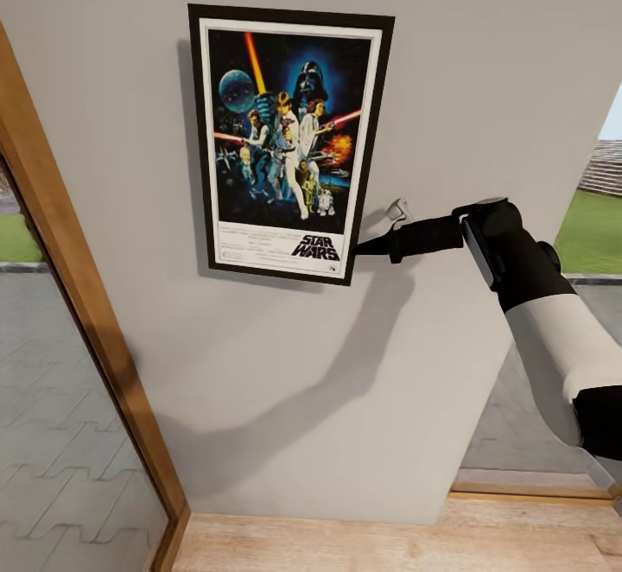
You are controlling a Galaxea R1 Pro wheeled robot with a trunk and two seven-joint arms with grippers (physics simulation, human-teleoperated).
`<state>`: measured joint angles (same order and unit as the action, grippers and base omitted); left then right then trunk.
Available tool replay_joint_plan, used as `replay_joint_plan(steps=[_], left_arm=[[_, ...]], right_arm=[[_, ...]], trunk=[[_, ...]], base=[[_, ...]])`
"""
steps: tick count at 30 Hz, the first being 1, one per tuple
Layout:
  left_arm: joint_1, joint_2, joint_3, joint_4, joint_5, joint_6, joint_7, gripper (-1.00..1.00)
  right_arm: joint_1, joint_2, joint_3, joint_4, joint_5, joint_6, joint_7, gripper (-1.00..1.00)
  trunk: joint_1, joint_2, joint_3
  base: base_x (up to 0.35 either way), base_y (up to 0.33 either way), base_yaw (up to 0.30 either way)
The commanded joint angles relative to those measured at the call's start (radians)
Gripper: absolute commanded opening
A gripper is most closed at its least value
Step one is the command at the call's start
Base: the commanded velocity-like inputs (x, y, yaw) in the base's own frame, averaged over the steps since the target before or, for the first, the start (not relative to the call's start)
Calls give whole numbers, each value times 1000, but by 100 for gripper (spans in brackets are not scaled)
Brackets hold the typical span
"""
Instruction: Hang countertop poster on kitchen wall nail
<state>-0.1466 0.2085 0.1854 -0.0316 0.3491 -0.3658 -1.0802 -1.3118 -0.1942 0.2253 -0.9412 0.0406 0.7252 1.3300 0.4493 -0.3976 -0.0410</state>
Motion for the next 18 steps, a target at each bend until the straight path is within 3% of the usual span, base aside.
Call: replay_joint_plan(steps=[1,18], left_arm=[[-1,0,8,1,-7,-5,-3,100],[-1,0,8,0,-7,-4,-3,100]], right_arm=[[-1,0,1,-1,4,9,5,-100],[0,-5,-1,-5,4,8,5,-100]], trunk=[[1,-2,-2],[1,-2,-2]], base=[[0,0,0],[0,0,0]])
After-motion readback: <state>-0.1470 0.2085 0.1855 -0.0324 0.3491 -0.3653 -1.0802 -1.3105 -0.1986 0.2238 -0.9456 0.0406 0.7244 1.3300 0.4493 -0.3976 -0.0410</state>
